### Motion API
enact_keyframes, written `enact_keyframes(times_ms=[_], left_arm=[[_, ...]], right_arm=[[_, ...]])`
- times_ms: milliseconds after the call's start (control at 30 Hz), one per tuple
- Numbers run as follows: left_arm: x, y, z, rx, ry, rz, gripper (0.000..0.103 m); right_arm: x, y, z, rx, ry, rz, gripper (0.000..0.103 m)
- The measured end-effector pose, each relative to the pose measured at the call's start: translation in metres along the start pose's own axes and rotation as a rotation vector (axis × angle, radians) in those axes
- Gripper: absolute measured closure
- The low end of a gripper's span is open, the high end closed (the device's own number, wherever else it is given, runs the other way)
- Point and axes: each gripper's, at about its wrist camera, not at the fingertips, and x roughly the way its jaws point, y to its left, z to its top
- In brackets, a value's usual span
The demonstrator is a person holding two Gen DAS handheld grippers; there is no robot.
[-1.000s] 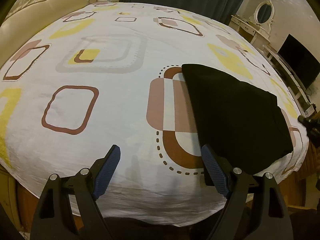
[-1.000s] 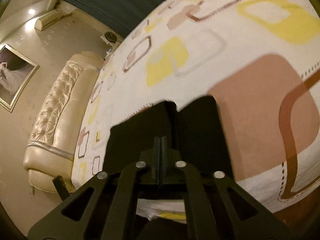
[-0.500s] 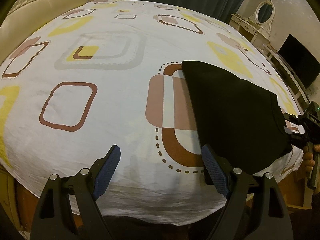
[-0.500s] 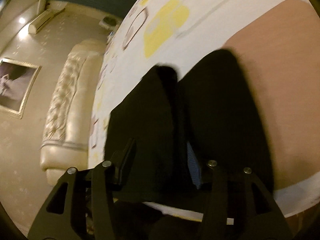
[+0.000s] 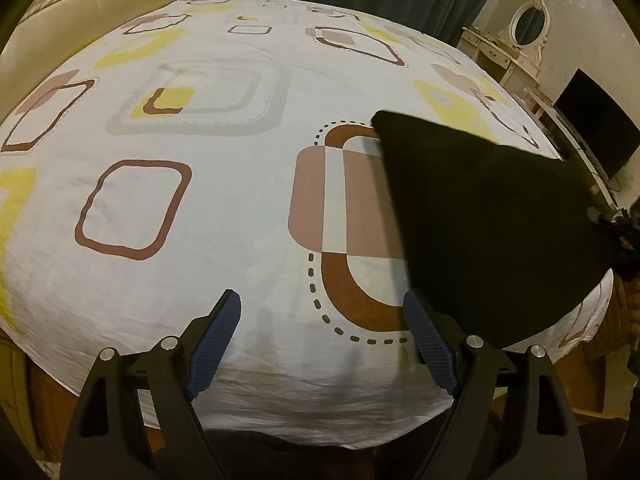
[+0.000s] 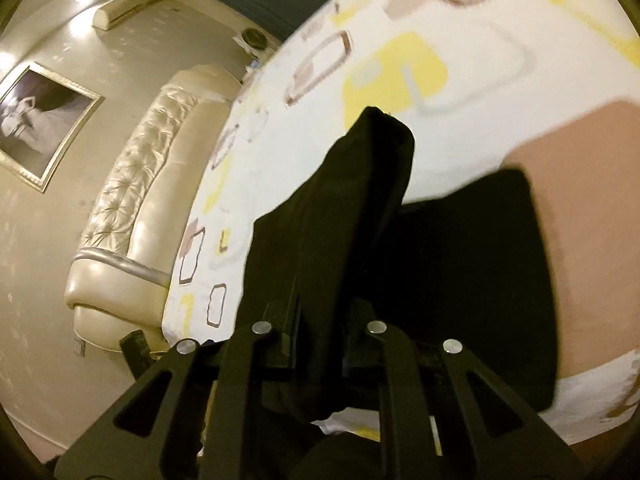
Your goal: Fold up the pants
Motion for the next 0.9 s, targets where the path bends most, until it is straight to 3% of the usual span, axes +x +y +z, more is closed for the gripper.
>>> enact_keyframes(times_ms=[200, 367, 767, 900], left_arm=[[0.001, -0.003, -0.001, 0.004, 0.004, -0.011, 0.021], [0.002, -0.005, -0.002, 0.010, 0.006, -0.011, 0.021], [0.004, -0.007, -0.003, 0.017, 0.012, -0.012, 0.021], [0.003, -0.008, -0.004, 0.016, 0.013, -0.017, 0.021]], right_arm=[[-0.033, -0.025, -0.001, 0.028, -0.046, -0.063, 0.090], [-0.023, -0.073, -0.013, 0.127, -0.029, -0.122, 0.090], [-0.010, -0.108, -0.024, 0.223, -0.060, -0.048, 0.089], [-0.016, -0.111, -0.027, 0.254, -0.086, -0.013, 0.081]])
